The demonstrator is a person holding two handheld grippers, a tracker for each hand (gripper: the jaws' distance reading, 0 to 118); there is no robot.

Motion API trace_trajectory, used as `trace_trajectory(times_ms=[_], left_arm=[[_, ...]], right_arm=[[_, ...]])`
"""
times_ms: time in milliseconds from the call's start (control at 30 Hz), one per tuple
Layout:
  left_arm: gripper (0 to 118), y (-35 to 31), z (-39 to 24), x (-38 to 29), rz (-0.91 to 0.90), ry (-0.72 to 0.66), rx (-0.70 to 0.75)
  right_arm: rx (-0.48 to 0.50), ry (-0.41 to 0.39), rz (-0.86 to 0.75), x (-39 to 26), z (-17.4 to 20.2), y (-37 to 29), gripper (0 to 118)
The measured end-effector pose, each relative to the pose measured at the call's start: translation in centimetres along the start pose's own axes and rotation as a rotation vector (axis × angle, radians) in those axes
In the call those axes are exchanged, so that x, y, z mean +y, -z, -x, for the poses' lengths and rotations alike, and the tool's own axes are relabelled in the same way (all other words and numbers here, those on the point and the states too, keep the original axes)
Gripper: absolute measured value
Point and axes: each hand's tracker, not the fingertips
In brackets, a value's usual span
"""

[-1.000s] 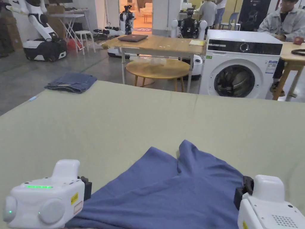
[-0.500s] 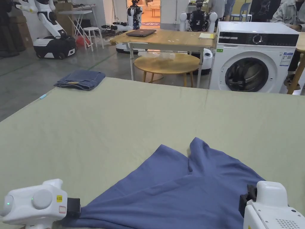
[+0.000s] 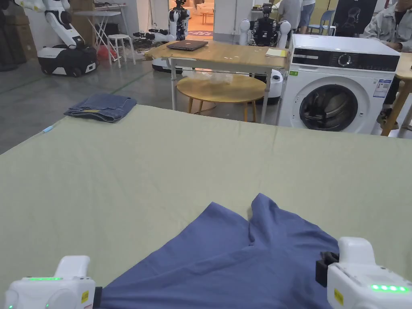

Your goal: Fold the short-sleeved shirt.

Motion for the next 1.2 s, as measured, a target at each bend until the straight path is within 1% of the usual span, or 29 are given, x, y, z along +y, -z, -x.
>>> trace_trajectory(times_ms=[33, 67, 100, 133, 167, 200, 300, 367, 400, 500, 533, 567, 600, 633, 667, 700, 733, 767, 800, 833, 867, 900, 933, 1000, 1067, 1167, 1200], left_arm=[[0, -0.2, 0.2, -0.1, -0.013, -0.013, -0.009], [0, -0.4, 0.5, -0.1, -0.028, -0.032, -0.018], [0, -0.5, 0.7, -0.1, -0.016, -0.035, -0.031], [0, -2.0, 0.2, -1.3, -0.022, -0.045, -0.045], [0, -2.2, 0.4, -1.3, -0.026, -0.056, -0.052], [0, -2.3, 0.4, -1.3, -0.019, -0.058, -0.052], [0, -3.4, 0.2, -1.3, -0.036, -0.076, -0.063], [0, -3.3, 0.2, -1.3, -0.027, -0.081, -0.057], [0, -2.8, 0.4, -1.3, -0.029, -0.088, -0.062], [0, -2.8, 0.6, -1.3, -0.025, -0.098, -0.065], [0, -2.7, 0.8, -1.1, -0.026, -0.102, -0.069], [0, -2.7, 0.8, -1.1, -0.025, -0.099, -0.069], [0, -2.8, 0.6, -1.1, -0.025, -0.095, -0.065], [0, -2.9, 0.5, -1.1, -0.027, -0.092, -0.064], [0, -3.2, 0.4, -0.9, -0.03, -0.088, -0.065], [0, -3.3, 0.2, -0.8, -0.032, -0.083, -0.064], [0, -3.3, 0.1, -0.8, -0.032, -0.08, -0.061], [0, -3.4, 0.1, -0.8, -0.037, -0.079, -0.067], [0, -3.3, 0.3, -0.8, -0.04, -0.08, -0.071], [0, -3.4, 0.3, -0.8, -0.041, -0.082, -0.07], [0, -3.5, 0.3, -0.8, -0.045, -0.084, -0.065], [0, -3.7, 0.6, -0.7, -0.057, -0.091, -0.066], [0, -3.6, 1.1, -0.5, -0.07, -0.096, -0.069], [0, -4.2, 1.5, -0.2, -0.093, -0.105, -0.075], [0, -5.8, 1.4, 0.6, -0.131, -0.104, -0.092], [0, -7.6, 0.9, 2.0, -0.193, -0.074, -0.098], [0, -8.2, 0.7, 2.7, -0.206, -0.073, -0.104]], right_arm=[[0.003, -0.019, 0.035, 1.1, -0.6, 1.4, 60], [0.016, -0.018, 0.066, 2.1, -1.4, 3.0, 71], [0.025, -0.035, 0.113, 3.3, -2.1, 4.9, 71], [0.031, -0.034, 0.136, 4.3, -2.6, 6.3, 71], [0.03, -0.044, 0.136, 5.3, -3.0, 7.7, 71], [0.048, -0.079, 0.165, 6.2, -3.4, 9.3, 71], [0.058, -0.136, 0.264, 7.9, -4.0, 13.5, 75], [0.07, -0.149, 0.306, 8.3, -4.4, 15.9, 75], [0.094, -0.143, 0.336, 8.3, -4.6, 17.2, 75], [0.127, -0.141, 0.451, 7.4, -4.9, 19.8, 75], [0.121, -0.155, 0.453, 7.3, -4.7, 20.0, 75], [0.114, -0.162, 0.42, 7.3, -4.3, 19.7, 72], [0.109, -0.178, 0.413, 7.4, -4.0, 19.7, 63], [0.124, -0.187, 0.41, 7.6, -3.7, 19.6, 46], [0.148, -0.197, 0.387, 7.7, -3.2, 19.3, 5], [0.162, -0.201, 0.376, 7.8, -2.7, 19.4, 1], [0.141, -0.224, 0.381, 7.8, -2.0, 19.7, 1], [0.081, -0.265, 0.401, 7.4, -1.3, 20.1, 1], [0.073, -0.298, 0.38, 7.3, -1.0, 19.8, 1], [0.074, -0.304, 0.347, 7.1, -1.1, 19.5, 1], [0.082, -0.256, 0.336, 7.2, -1.0, 18.2, 1], [0.064, -0.197, 0.328, 7.3, -1.4, 17.7, 1], [0.046, -0.159, 0.304, 7.4, -1.8, 16.9, 1], [0.049, -0.102, 0.249, 8.2, -3.0, 14.6, 1], [0.025, -0.096, 0.204, 8.7, -3.6, 12.0, 1], [-0.004, -0.122, 0.1, 10.2, -4.9, 8.6, 1], [-0.024, -0.117, 0.069, 10.6, -5.4, 7.5, 1]])
